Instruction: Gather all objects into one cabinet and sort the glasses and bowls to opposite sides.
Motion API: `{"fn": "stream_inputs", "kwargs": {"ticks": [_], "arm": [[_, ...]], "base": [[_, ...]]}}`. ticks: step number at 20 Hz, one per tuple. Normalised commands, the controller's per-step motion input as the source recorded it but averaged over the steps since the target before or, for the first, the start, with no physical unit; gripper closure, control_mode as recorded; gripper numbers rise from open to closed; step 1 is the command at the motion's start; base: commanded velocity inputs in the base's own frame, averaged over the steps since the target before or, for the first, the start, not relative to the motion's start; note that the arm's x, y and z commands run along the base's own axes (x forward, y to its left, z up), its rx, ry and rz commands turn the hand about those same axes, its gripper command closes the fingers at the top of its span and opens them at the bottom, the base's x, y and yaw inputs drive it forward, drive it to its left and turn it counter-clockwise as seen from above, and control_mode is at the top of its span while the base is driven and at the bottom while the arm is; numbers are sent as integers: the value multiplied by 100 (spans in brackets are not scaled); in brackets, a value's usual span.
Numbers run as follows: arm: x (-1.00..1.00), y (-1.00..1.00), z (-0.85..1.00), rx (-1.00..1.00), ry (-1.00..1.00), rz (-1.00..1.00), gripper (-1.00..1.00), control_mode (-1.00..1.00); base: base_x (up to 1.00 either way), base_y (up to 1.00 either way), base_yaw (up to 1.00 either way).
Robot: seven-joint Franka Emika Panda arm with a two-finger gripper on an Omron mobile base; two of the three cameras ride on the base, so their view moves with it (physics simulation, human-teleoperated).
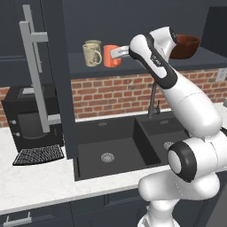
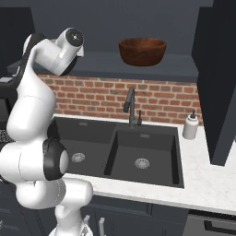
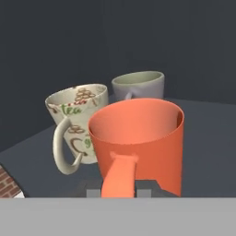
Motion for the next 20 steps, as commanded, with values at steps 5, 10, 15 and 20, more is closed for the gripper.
{"fn": "stream_inputs", "kwargs": {"ticks": [5, 10, 15, 20], "arm": [[14, 10, -5, 0, -2, 0, 100, -100], [12, 16, -5, 0, -1, 0, 100, -100], [6, 6, -1, 0, -1, 0, 100, -100], [0, 0, 0, 0, 0, 0, 100, -100]], "base": [[0, 0, 0], [0, 0, 0], [0, 0, 0], [0, 0, 0]]}}
